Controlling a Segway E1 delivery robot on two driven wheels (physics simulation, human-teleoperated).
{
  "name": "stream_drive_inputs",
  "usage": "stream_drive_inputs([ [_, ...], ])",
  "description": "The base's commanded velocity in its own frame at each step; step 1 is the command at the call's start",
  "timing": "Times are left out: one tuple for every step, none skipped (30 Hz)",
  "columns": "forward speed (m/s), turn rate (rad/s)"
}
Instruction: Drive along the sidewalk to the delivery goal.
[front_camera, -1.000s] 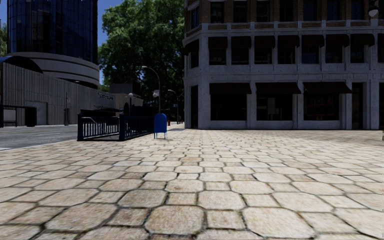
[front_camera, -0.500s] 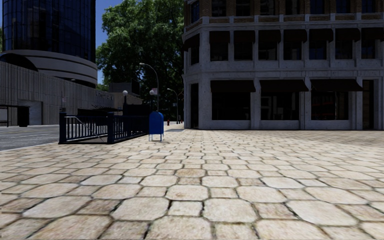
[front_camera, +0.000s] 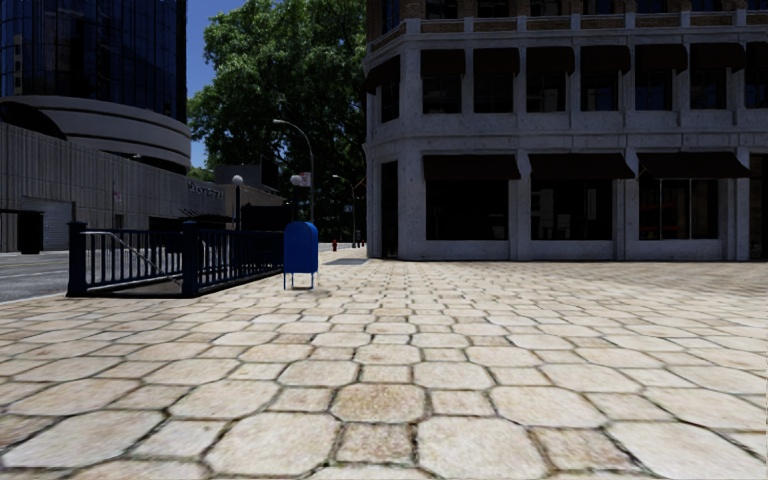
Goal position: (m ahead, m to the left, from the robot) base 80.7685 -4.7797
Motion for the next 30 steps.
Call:
stream_drive_inputs([
  [2.0,0.0],
  [2.0,0.0],
  [2.0,0.0],
  [2.0,0.0],
  [2.0,0.0],
  [2.0,0.0],
  [2.0,0.0],
  [2.0,0.0],
  [2.0,0.0],
  [2.0,0.0],
  [2.0,0.0],
  [2.0,0.0],
  [2.0,0.0],
  [2.0,0.0],
  [2.0,0.0],
  [2.0,0.0],
  [2.0,0.0],
  [2.0,0.0],
  [2.0,0.0],
  [2.0,0.0],
  [2.0,0.0],
  [2.0,0.0],
  [2.0,0.0],
  [2.0,0.0],
  [2.0,0.0],
  [2.0,0.0],
  [2.0,0.0],
  [2.0,0.0],
  [2.0,0.0],
  [2.0,0.0],
])
